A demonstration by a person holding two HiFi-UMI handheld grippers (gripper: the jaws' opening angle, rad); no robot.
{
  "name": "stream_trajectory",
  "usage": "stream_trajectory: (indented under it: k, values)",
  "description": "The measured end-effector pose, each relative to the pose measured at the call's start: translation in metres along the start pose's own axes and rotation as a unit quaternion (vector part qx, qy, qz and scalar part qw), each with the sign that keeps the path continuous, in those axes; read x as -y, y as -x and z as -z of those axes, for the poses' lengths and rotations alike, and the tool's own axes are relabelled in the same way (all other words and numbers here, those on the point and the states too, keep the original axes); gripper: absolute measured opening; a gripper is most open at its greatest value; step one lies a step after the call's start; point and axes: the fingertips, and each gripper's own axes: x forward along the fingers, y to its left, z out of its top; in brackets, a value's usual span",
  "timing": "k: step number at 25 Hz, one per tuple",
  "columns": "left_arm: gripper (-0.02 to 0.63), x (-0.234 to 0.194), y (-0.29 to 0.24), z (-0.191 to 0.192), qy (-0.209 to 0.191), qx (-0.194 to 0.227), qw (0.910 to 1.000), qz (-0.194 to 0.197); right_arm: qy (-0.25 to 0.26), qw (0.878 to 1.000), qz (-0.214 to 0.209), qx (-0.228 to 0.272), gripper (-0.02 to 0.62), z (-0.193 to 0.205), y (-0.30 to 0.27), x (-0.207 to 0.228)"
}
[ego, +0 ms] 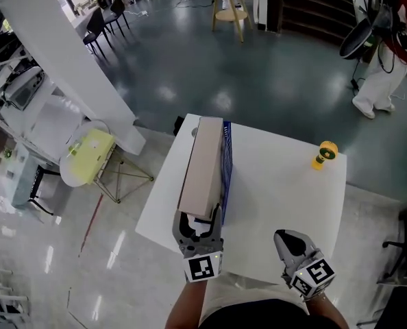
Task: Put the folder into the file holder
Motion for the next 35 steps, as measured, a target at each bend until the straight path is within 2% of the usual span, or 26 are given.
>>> stream_trajectory:
  k: [4,12,16,18,21,23,27,35]
  values:
    - [0.344,-0.005,0.018,-0.012,0.013,-0.002,0.9999,0.010,0.012,1.000,-0.011,0.009,0.002,-0.008,-0.001,-0.015]
    - [0.341,-0.024,0.060,-0.041,0.072,-0.004,0.9969,0.032,0.030,0.998,-0.028,0.038,0.002,-0.022,-0.006,-0.049]
    - [0.224,-0.034,0.082,-0.051,0.068,-0.010,0.9967,0.044,0.040,0.997,-0.031,0.051,0.002,-0.026,-0.006,-0.066]
    - [0.166,-0.043,0.092,-0.055,0.064,-0.011,0.9971,0.039,0.043,0.997,-0.026,0.052,0.002,-0.026,-0.006,-0.072]
    - [0.043,-0.059,0.104,-0.057,0.063,-0.012,0.9976,0.028,0.052,0.997,-0.016,0.054,0.002,-0.026,-0.009,-0.078]
    - [-0.002,-0.065,0.110,-0.057,0.066,-0.020,0.9971,0.033,0.055,0.997,-0.005,0.060,0.002,-0.029,-0.008,-0.082]
    - [-0.002,-0.068,0.118,-0.050,0.076,-0.037,0.9946,0.060,0.052,0.997,0.008,0.063,0.000,-0.028,-0.009,-0.090]
    - [-0.002,-0.084,0.131,-0.038,0.055,-0.070,0.9915,0.094,0.066,0.996,0.009,0.056,0.000,-0.024,-0.022,-0.123]
